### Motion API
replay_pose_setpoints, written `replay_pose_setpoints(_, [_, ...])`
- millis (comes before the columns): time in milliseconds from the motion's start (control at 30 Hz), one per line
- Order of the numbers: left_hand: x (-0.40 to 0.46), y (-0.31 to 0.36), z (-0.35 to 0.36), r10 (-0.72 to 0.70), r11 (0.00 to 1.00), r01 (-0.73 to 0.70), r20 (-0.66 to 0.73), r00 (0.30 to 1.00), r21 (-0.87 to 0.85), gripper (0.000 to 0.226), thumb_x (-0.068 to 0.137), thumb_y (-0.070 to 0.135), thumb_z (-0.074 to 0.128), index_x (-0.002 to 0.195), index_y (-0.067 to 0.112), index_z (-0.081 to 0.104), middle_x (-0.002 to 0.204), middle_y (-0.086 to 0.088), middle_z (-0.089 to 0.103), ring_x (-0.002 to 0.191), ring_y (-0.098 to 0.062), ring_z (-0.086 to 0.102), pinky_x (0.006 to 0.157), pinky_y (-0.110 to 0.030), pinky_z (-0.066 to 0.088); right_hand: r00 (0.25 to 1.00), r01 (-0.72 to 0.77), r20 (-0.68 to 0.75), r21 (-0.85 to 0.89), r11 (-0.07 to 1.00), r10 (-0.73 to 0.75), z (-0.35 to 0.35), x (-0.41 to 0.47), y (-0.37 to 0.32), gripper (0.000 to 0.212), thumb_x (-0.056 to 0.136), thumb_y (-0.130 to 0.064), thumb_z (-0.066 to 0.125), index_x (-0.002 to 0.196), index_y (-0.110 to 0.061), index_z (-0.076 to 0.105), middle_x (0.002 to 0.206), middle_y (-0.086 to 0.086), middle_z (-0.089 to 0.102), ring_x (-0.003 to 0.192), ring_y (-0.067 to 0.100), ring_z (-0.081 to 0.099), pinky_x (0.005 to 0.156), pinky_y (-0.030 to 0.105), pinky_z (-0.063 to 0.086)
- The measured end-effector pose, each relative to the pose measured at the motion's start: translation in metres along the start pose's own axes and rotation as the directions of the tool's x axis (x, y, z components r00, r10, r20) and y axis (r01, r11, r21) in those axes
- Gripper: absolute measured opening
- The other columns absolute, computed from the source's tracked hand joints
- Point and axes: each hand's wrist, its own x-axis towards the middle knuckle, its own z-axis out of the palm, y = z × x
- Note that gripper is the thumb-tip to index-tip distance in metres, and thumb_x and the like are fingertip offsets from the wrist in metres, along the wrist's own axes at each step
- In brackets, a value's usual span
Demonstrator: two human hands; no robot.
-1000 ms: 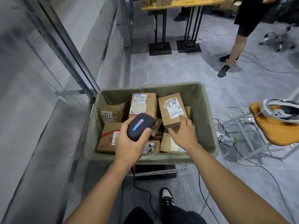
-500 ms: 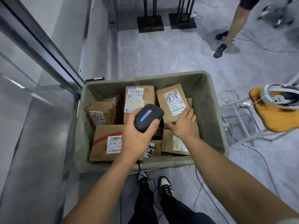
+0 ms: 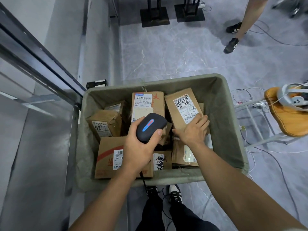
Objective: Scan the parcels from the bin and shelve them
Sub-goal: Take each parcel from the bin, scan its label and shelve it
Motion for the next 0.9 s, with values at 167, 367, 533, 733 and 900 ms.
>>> replay_pose_setpoints(167, [0.004,-0.003,-0.001,-0.014,1.0,0.014,0.003,1.0,-0.016,0.048,0.079,0.041,0.086,0.118,0.043,0.059,0.106,0.01,0.073,0.088,-0.006,0.071,0.079,-0.024,0.057,0.996,0.047,-0.079,0.016,0.999,-0.046,-0.011,-0.005,0.011,0.145,0.043,-0.073,0.086,0.148,-0.002,0.016,0.151,0.023,0.023,0.138,0.041,0.024,0.114,0.054,0.033])
replay_pose_setpoints(367, [-0.001,0.007,0.002,0.0,1.0,0.0,-0.002,1.0,-0.031,0.051,0.067,0.062,0.079,0.113,0.055,0.059,0.102,0.009,0.075,0.079,-0.021,0.071,0.079,-0.048,0.062,0.983,0.127,-0.139,0.057,0.99,-0.119,-0.041,-0.023,0.032,0.144,0.038,-0.091,0.06,0.146,-0.004,0.023,0.148,0.022,0.029,0.134,0.039,0.028,0.111,0.053,0.035])
replay_pose_setpoints(533, [-0.014,0.023,0.005,0.052,0.998,-0.052,-0.01,0.999,-0.039,0.052,0.067,0.063,0.079,0.114,0.054,0.06,0.103,0.007,0.075,0.078,-0.02,0.07,0.079,-0.05,0.062,0.963,0.212,-0.195,0.12,0.97,-0.186,-0.072,-0.045,0.038,0.144,0.04,-0.088,0.061,0.151,-0.005,0.02,0.154,0.021,0.022,0.141,0.038,0.021,0.117,0.053,0.03])
replay_pose_setpoints(733, [-0.032,0.051,0.007,0.147,0.989,-0.148,-0.045,0.988,-0.021,0.053,0.071,0.056,0.082,0.118,0.044,0.062,0.102,0.02,0.073,0.082,-0.011,0.071,0.08,-0.036,0.06,0.91,0.345,-0.285,0.114,0.932,-0.302,-0.105,-0.059,0.039,0.142,0.049,-0.071,0.086,0.155,-0.009,0.015,0.156,0.018,0.018,0.144,0.036,0.019,0.118,0.052,0.029])
replay_pose_setpoints(900, [-0.051,0.078,0.004,0.245,0.969,-0.244,-0.062,0.967,0.024,0.049,0.082,0.028,0.087,0.122,0.038,0.06,0.107,0.026,0.071,0.098,0.003,0.068,0.08,-0.012,0.05,0.85,0.465,-0.324,0.095,0.88,-0.414,-0.135,-0.063,0.034,0.14,0.05,-0.073,0.084,0.155,-0.009,0.017,0.157,0.019,0.02,0.145,0.039,0.022,0.12,0.05,0.027])
